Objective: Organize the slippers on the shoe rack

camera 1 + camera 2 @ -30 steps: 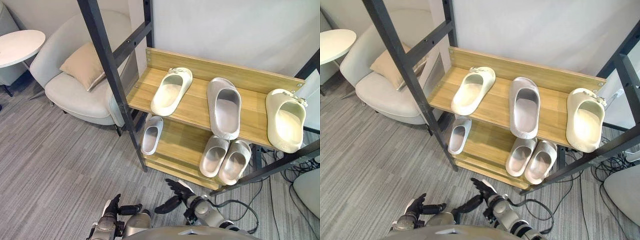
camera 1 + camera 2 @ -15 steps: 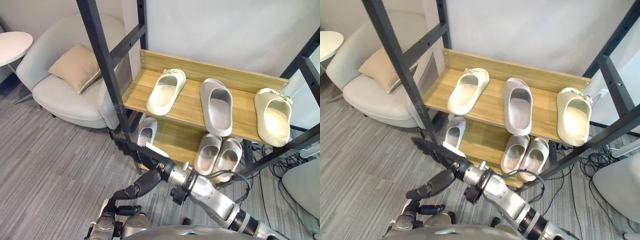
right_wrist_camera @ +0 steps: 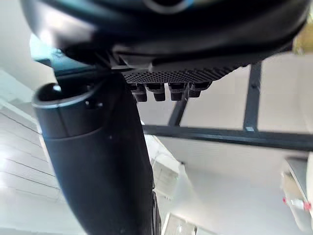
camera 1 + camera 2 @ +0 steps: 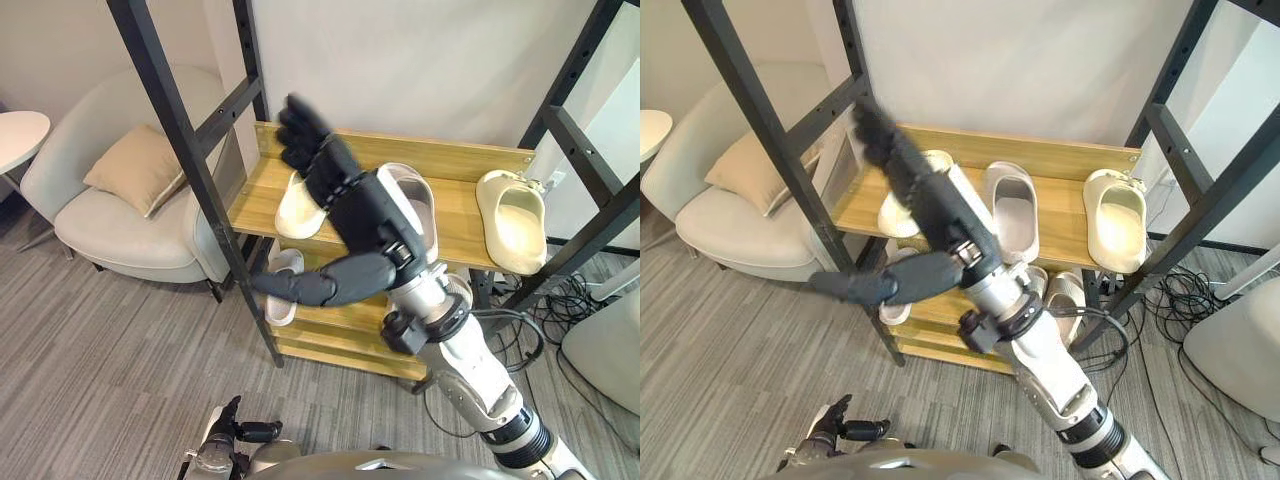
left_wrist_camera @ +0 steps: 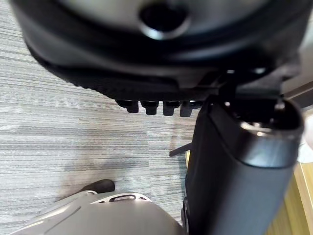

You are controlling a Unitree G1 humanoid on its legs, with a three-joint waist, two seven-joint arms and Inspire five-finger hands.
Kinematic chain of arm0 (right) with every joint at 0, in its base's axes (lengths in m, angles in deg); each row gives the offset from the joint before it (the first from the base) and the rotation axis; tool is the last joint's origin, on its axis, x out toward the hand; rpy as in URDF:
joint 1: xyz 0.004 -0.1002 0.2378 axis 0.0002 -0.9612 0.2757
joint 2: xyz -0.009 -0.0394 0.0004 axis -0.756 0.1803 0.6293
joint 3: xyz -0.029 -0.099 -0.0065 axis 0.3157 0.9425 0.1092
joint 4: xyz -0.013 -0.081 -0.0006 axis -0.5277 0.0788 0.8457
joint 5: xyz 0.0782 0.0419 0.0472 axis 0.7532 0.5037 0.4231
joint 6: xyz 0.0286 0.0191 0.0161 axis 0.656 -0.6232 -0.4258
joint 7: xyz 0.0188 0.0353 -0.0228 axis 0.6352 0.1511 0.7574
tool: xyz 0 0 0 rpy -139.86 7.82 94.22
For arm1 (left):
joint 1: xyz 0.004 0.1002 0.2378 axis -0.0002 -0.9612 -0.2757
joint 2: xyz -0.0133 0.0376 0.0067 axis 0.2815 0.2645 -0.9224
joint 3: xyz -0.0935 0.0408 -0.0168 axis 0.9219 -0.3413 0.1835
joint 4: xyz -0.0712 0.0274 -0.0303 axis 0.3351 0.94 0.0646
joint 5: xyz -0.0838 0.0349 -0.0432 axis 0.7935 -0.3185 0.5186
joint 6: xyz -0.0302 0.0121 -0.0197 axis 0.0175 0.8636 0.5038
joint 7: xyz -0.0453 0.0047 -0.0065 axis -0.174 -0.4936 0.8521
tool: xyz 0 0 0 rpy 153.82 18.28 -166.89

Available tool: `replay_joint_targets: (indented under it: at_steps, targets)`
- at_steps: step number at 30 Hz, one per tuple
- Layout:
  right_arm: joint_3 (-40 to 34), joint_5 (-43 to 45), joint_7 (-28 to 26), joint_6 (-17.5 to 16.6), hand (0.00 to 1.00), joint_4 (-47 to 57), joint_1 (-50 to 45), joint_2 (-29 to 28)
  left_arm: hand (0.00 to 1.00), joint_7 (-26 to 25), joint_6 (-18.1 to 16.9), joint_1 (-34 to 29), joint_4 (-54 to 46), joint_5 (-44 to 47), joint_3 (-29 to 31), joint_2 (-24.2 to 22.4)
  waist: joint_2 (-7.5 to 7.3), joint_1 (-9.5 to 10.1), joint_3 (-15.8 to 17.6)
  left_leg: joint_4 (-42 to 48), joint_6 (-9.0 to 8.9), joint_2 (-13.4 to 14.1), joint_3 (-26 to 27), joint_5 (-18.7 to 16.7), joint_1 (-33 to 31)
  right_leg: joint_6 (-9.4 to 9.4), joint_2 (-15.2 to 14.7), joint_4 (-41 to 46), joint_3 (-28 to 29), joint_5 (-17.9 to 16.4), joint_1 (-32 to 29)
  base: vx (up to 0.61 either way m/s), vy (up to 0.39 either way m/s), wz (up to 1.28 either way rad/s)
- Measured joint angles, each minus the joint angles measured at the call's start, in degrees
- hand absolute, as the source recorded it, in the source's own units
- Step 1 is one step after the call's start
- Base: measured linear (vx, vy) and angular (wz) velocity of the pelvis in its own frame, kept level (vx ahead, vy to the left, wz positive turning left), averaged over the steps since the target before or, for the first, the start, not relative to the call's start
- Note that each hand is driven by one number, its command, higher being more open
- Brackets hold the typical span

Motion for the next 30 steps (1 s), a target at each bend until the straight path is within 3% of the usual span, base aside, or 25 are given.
replay_joint_targets:
  at_steps: [5,8,19,30]
  targets:
    - [-7.52,-6.99,4.42,-1.62,1.00,1.33,-0.40,0.29,1.00,0.13,0.00,-0.26,0.00,-0.01,0.00,0.01,0.19,-0.78,-0.06,0.00,0.30,0.06,0.27,0.18,0.06,-0.05,0.09,-0.25,0.32,0.13,-0.02,0.00,-0.003,-0.04]
    - [-12.09,-16.35,7.97,-1.70,1.00,1.50,-0.56,2.47,1.00,0.33,-0.02,-0.40,-0.01,0.00,0.00,0.00,0.30,-1.08,-0.12,-0.11,0.32,0.06,0.29,0.17,0.05,-0.05,0.09,-0.38,0.33,0.14,-0.03,0.00,0.000,0.00]
    - [-19.05,-32.56,13.60,-1.22,1.00,0.45,-1.91,7.21,1.00,1.24,-0.05,-0.80,-0.13,-0.06,0.08,0.10,0.39,-1.83,-0.12,-0.94,0.32,-0.02,0.86,0.17,0.11,-0.04,0.10,-0.87,0.82,0.14,-0.46,0.00,0.001,-0.02]
    - [-19.17,-39.24,14.96,3.77,1.00,-9.84,-2.68,10.68,1.00,1.50,-0.59,-1.16,-0.55,-0.15,0.08,0.20,0.24,-1.76,-0.12,-1.93,0.50,-0.37,1.56,0.08,-0.37,0.53,0.10,-2.62,1.57,0.91,-1.08,0.02,0.004,-0.04]
